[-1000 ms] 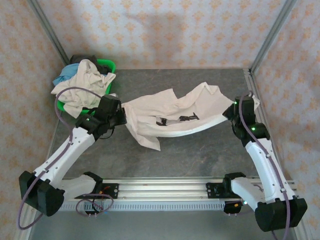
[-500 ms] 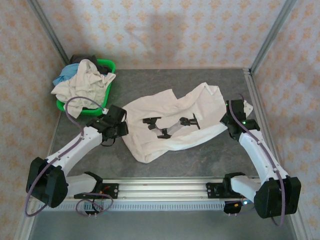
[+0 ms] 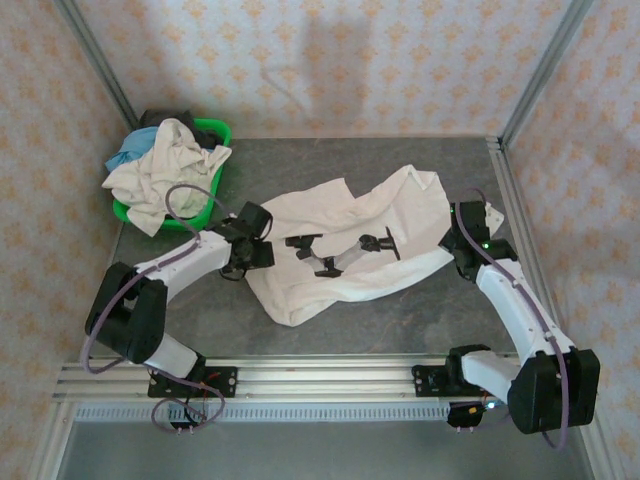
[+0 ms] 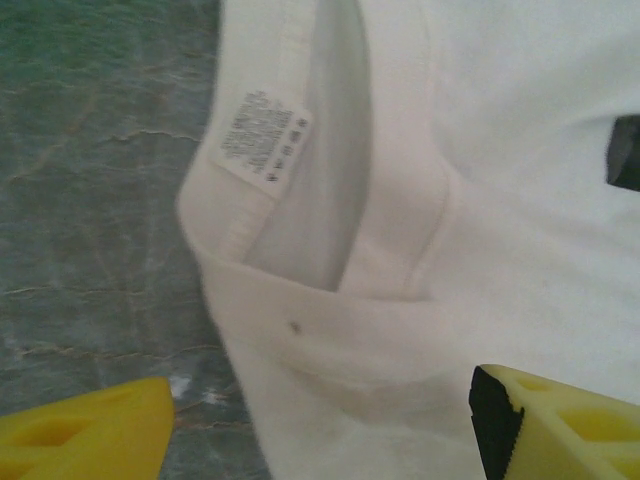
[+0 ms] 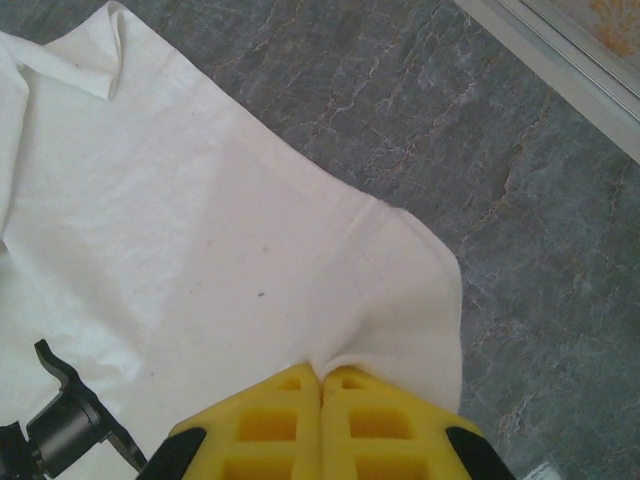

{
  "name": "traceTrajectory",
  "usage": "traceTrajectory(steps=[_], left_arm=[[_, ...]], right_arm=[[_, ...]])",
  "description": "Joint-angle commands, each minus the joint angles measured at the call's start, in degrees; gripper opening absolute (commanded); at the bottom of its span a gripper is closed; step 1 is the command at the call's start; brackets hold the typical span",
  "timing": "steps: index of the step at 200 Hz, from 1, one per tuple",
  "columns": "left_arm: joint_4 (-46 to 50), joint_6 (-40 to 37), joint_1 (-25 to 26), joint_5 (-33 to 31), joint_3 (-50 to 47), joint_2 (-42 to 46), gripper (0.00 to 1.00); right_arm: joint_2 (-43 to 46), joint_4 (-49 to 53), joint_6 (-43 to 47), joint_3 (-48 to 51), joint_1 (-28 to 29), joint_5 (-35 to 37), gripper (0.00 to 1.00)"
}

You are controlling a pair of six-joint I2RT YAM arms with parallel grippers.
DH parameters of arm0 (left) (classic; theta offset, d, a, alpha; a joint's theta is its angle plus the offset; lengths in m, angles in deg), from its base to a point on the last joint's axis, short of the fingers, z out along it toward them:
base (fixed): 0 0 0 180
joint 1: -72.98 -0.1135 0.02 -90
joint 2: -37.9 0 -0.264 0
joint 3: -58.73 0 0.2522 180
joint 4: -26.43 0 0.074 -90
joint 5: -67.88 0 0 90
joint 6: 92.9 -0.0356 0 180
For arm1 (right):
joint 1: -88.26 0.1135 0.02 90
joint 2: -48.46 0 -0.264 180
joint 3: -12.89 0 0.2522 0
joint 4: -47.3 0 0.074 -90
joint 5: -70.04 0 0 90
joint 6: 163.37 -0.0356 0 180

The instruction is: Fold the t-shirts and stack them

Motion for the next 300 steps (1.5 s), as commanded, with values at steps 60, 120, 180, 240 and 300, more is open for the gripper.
traceTrajectory(steps=[60,120,180,240,300], left_arm=[[3.7,-0.2,3.03,-3.05,4.63,-2.0,0.02],[12.06,-4.78,0.96,-9.7,20.17,19.76,0.0],[12.93,-11.53,-10.8,3.8,59.05,-10.45,0.0],[18.47,-10.1,-17.73,20.53,116.24,-38.31,0.0],[5.91,-14.66,-18.57,21.11,86.1,-12.63,0.0]], right_arm=[[1.09,0.22,0.74,-0.75,-0.18,-0.31,0.0],[8.73,-0.23,1.76,-11.17,-0.18,-11.49,0.0],[-17.23,-1.81,5.22,-37.19,-0.17,1.41,0.0],[-23.86,-4.11,5.49,-53.99,-0.27,1.64,0.0],[-13.1,-11.71,13.43,-51.95,-0.35,3.68,0.0]])
